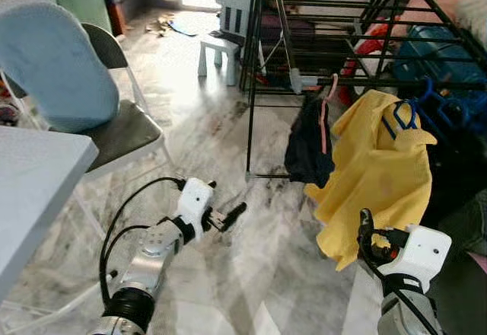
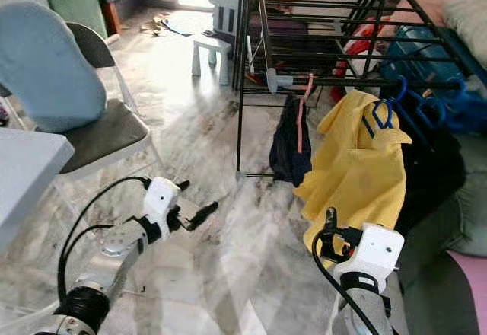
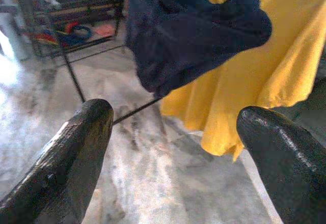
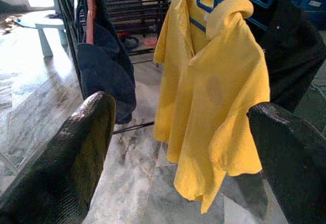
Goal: Hang hanger
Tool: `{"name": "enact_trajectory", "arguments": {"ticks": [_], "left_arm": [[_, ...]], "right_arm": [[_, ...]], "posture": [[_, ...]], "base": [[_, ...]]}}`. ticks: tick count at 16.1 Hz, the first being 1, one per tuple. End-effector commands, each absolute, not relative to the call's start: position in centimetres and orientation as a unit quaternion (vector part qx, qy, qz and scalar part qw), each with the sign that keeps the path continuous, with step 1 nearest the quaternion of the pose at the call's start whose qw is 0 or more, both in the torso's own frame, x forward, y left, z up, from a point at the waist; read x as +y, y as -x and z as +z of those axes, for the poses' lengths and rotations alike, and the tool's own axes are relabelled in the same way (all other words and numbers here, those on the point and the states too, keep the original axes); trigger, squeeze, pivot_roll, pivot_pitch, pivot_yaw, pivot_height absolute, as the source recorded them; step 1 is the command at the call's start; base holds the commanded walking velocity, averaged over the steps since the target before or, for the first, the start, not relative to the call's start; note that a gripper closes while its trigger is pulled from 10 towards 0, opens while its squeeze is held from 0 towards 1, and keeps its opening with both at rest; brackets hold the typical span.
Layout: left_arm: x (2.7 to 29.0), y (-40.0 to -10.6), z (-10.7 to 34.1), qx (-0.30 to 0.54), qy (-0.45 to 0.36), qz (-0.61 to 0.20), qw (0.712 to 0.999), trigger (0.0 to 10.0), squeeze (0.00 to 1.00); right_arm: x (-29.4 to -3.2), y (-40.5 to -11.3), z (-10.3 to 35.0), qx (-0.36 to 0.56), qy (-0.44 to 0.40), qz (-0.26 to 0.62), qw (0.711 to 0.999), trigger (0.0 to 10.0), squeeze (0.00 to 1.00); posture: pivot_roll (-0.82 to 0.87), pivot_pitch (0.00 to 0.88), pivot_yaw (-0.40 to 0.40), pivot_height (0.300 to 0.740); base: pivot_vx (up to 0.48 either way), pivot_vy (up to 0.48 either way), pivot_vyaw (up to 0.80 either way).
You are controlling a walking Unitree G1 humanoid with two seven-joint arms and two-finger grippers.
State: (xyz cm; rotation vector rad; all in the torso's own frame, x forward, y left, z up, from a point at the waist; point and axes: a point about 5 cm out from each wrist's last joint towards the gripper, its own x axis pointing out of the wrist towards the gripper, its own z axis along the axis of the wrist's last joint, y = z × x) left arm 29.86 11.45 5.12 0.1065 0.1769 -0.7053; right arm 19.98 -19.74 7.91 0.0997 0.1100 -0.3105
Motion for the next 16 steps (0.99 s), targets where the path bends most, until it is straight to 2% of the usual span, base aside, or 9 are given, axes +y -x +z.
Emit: {"name": "enact_trajectory", "arguments": {"ticks": [1, 5, 16], "left_arm": [[11.28, -30.07, 5.26, 0.091, -0.049, -0.354, 0.93, 10.0, 0.0], [11.02, -30.75, 5.58, 0.1, -0.016, -0.359, 0.928, 10.0, 0.0], [10.32, -30.12, 5.42, 0.1, -0.017, -0.405, 0.909, 10.0, 0.0]], "right_arm": [[-19.84, -19.98, 8.44, 0.047, -0.047, -0.156, 0.985, 10.0, 0.0], [-19.9, -20.05, 8.64, 0.048, -0.044, -0.156, 0.986, 10.0, 0.0], [-19.77, -20.18, 9.11, 0.046, -0.035, -0.152, 0.987, 10.0, 0.0]], "posture": [[-0.03, 0.0, -0.041, 0.74], [-0.05, 0.0, -0.044, 0.74], [-0.06, 0.0, -0.054, 0.74]], "base": [[0.0, 0.0, -0.8], [0.0, 0.0, -0.8], [0.0, 0.0, -0.77]]}}
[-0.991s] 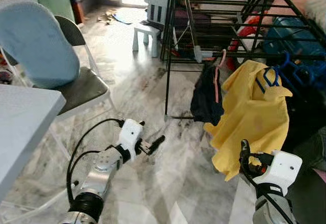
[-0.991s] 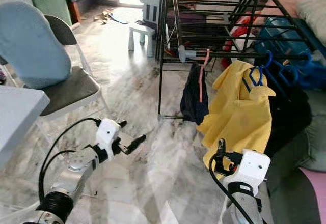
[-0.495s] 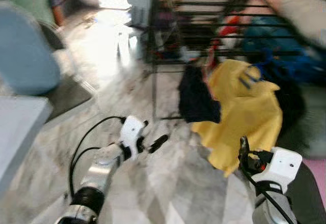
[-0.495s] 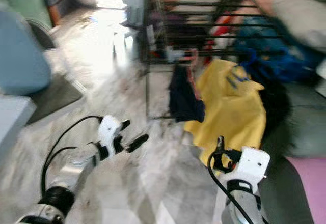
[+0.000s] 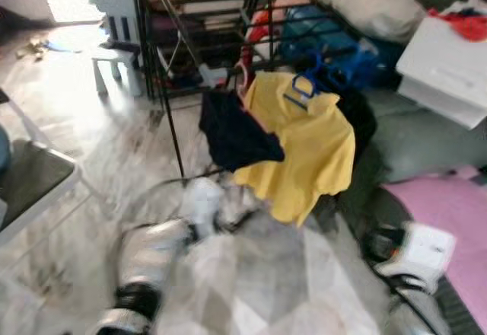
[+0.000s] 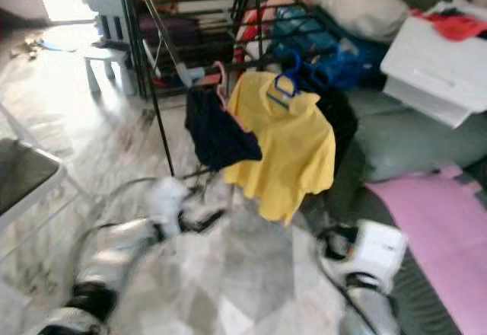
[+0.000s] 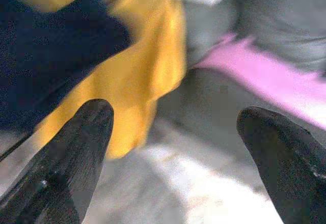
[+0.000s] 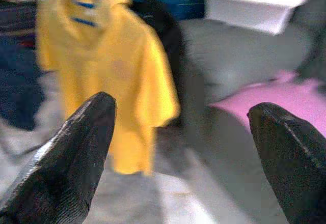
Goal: Hang hanger
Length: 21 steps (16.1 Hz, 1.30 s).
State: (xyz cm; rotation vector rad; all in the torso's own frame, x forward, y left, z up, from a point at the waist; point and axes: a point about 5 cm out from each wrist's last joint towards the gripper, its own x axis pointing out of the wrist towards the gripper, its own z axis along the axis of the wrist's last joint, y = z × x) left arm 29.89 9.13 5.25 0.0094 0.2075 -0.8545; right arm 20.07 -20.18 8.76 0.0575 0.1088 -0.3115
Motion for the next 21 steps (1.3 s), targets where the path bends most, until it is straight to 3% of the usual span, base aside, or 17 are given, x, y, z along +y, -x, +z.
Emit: {"name": "enact_trajectory", "arguments": {"ticks": [1, 4, 7, 9, 12, 15, 18, 21], "left_arm": [[10.3, -30.1, 5.4, 0.1, -0.018, -0.406, 0.908, 10.0, 0.0], [10.4, -30.2, 5.3, 0.1, -0.021, -0.4, 0.911, 10.0, 0.0], [12.0, -31.8, 6.0, 0.106, 0.031, -0.312, 0.944, 10.0, 0.0], [13.5, -31.3, 6.2, 0.098, 0.018, -0.29, 0.952, 10.0, 0.0], [15.9, -30.8, 5.8, 0.076, -0.084, -0.162, 0.98, 10.0, 0.0], [18.1, -31.4, 7.5, 0.053, -0.106, -0.063, 0.991, 10.0, 0.0], [18.4, -31.3, 8.0, 0.035, -0.113, -0.045, 0.992, 10.0, 0.0], [17.1, -30.9, 7.6, 0.039, -0.103, -0.062, 0.992, 10.0, 0.0]], "right_arm": [[-19.8, -20.2, 9.2, 0.044, -0.032, -0.151, 0.987, 10.0, 0.0], [-19.7, -20.1, 9.2, 0.044, -0.032, -0.147, 0.988, 10.0, 0.0], [-20.0, -19.4, 9.4, 0.037, -0.027, -0.146, 0.988, 10.0, 0.0], [-20.3, -18.5, 9.2, 0.037, -0.03, -0.145, 0.988, 10.0, 0.0], [-20.3, -18.0, 8.6, 0.049, -0.019, -0.135, 0.989, 10.0, 0.0], [-19.5, -19.5, 9.3, 0.024, -0.019, -0.117, 0.993, 10.0, 0.0], [-19.1, -19.8, 9.6, 0.015, -0.022, -0.088, 0.996, 10.0, 0.0], [-18.3, -20.6, 9.9, 0.009, 0.0, -0.056, 0.998, 10.0, 0.0]], "posture": [[-0.06, 0.0, -0.051, 0.74], [-0.06, 0.0, -0.052, 0.74], [-0.05, 0.0, -0.046, 0.74], [-0.04, 0.0, -0.036, 0.74], [-0.01, 0.0, -0.039, 0.74], [0.0, 0.0, -0.026, 0.74], [0.02, 0.0, -0.039, 0.74], [0.02, 0.0, -0.046, 0.74]], "base": [[0.0, 0.0, 0.0], [0.0, 0.0, 0.0], [0.0, 0.0, 0.0], [0.0, 0.0, 0.0], [0.0, 0.0, 0.0], [0.0, 0.0, 0.0], [0.0, 0.0, 0.0], [0.0, 0.0, 0.8]]}}
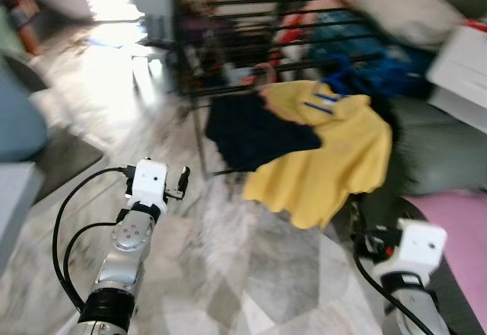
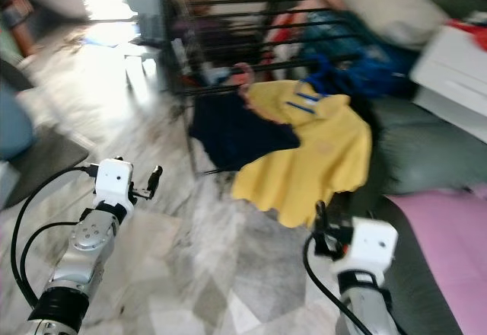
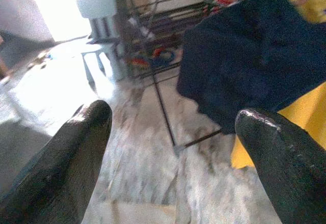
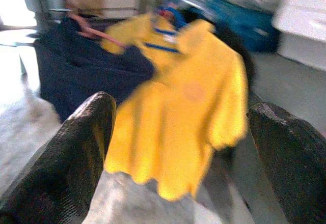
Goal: Hang hanger
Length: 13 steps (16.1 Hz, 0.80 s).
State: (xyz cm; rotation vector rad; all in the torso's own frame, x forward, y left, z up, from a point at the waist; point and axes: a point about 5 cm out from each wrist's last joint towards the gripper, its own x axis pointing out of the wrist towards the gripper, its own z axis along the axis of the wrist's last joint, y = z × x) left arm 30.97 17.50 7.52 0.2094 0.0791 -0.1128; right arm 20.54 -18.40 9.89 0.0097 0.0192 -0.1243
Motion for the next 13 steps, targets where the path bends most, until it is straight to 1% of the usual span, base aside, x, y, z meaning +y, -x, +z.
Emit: {"name": "enact_trajectory", "arguments": {"ticks": [1, 5, 12, 13], "left_arm": [[16.9, -30.9, 7.6, 0.038, -0.111, -0.065, 0.991, 10.0, 0.0], [17.5, -30.8, 7.4, 0.052, -0.125, -0.028, 0.99, 10.0, 0.0], [16.5, -30.3, 6.6, 0.072, -0.127, -0.063, 0.987, 10.0, 0.0], [16.4, -30.3, 6.6, 0.073, -0.126, -0.072, 0.987, 10.0, 0.0]], "right_arm": [[-18.1, -20.7, 10.0, 0.006, 0.005, -0.053, 0.999, 10.0, 0.0], [-18.3, -20.6, 10.1, 0.005, 0.003, -0.058, 0.998, 10.0, 0.0], [-18.4, -20.7, 10.1, 0.007, 0.002, -0.054, 0.998, 10.0, 0.0], [-18.4, -20.6, 10.0, 0.009, -0.002, -0.059, 0.998, 10.0, 0.0]], "posture": [[0.01, 0.0, -0.043, 0.74], [0.0, 0.0, -0.035, 0.74], [0.0, 0.0, -0.04, 0.74], [0.0, 0.0, -0.041, 0.74]], "base": [[0.0, 0.0, 0.8], [0.0, 0.0, 0.8], [0.0, 0.0, 0.8], [0.0, 0.0, 0.0]]}}
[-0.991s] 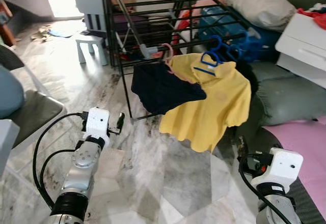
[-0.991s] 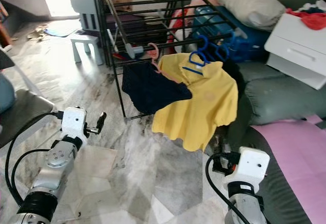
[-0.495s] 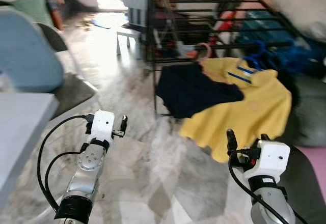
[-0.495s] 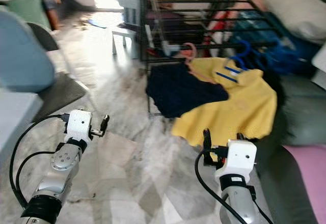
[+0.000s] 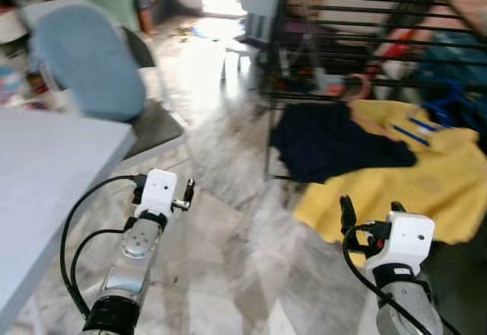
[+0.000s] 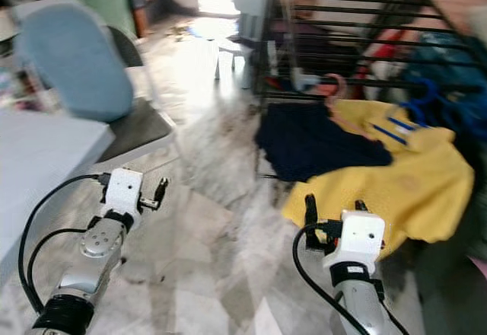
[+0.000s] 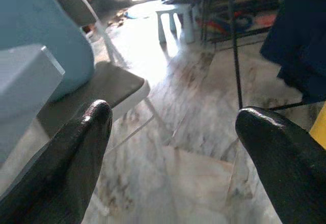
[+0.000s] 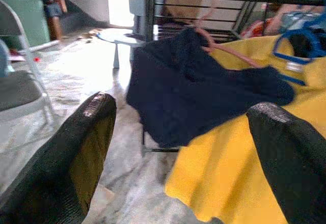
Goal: Hang hanger
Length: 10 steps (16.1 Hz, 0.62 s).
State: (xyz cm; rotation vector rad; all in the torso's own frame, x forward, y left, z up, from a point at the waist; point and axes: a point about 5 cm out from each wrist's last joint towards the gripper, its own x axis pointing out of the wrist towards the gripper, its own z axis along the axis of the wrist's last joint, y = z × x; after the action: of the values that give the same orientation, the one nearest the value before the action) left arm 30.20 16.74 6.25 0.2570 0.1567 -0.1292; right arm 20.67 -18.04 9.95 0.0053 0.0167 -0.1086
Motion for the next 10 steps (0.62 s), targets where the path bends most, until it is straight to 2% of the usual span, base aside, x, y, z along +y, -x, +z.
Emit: {"name": "enact_trajectory", "arguments": {"ticks": [1, 2, 10], "left_arm": [[16.35, -30.25, 6.54, 0.074, -0.127, -0.074, 0.986, 10.0, 0.0], [16.21, -30.19, 6.4, 0.077, -0.126, -0.078, 0.986, 10.0, 0.0], [15.9, -29.98, 6.27, 0.083, -0.124, -0.088, 0.985, 10.0, 0.0]], "right_arm": [[-18.46, -20.52, 9.98, 0.01, -0.004, -0.063, 0.998, 10.0, 0.0], [-18.51, -20.44, 9.92, 0.011, -0.002, -0.064, 0.998, 10.0, 0.0], [-18.52, -20.28, 9.86, 0.014, -0.003, -0.063, 0.998, 10.0, 0.0]], "posture": [[0.0, 0.0, -0.041, 0.74], [-0.01, 0.0, -0.041, 0.74], [-0.01, 0.0, -0.04, 0.74]], "base": [[0.0, 0.0, 0.0], [0.0, 0.0, 0.0], [0.0, -0.286, 0.0]]}}
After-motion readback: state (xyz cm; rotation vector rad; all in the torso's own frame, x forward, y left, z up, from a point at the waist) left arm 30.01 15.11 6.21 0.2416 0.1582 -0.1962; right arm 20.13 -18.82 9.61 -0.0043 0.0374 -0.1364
